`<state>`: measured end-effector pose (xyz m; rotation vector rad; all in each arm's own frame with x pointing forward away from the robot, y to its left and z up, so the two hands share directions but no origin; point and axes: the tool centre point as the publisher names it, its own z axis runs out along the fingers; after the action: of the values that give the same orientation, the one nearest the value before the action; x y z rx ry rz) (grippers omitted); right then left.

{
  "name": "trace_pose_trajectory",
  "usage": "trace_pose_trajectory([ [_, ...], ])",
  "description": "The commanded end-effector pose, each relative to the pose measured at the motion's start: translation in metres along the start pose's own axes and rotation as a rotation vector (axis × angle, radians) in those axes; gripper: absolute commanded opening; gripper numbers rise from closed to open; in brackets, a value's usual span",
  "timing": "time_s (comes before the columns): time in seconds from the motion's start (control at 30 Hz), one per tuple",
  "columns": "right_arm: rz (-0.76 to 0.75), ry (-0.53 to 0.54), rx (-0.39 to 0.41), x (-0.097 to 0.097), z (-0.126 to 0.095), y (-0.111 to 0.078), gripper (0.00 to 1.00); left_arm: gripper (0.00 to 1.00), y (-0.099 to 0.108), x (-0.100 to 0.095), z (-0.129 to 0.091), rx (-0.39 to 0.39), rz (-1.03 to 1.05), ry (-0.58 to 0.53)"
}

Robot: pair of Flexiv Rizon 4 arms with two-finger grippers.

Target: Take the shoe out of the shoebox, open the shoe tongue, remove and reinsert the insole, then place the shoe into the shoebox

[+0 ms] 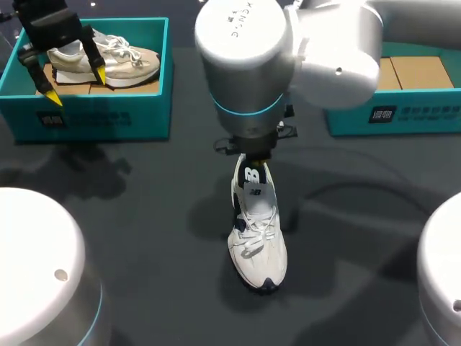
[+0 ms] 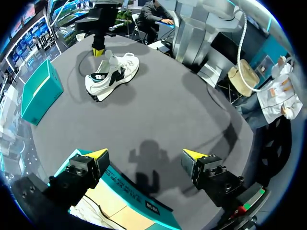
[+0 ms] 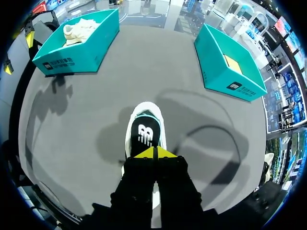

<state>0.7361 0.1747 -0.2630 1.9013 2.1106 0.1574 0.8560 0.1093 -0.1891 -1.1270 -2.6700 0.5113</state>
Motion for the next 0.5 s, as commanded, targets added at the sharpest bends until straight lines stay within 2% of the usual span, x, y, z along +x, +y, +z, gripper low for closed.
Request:
trace_pose_trajectory([
  [0.03, -0.009, -0.030, -0.003, 0.020, 0.021, -0.001, 0.00, 1.00, 0.000, 0.001, 0.000, -0.002, 0.001, 0.000],
  [0.2, 0.031, -0.052, -0.022, 0.027, 0.040, -0.006, 0.00, 1.00, 0.000, 0.001, 0.000, -0.002, 0.001, 0.000],
  [0.5, 0.061, -0.110, -0.061, 0.026, 0.064, -0.005, 0.00, 1.00, 0.000, 0.001, 0.000, -0.002, 0.001, 0.000],
])
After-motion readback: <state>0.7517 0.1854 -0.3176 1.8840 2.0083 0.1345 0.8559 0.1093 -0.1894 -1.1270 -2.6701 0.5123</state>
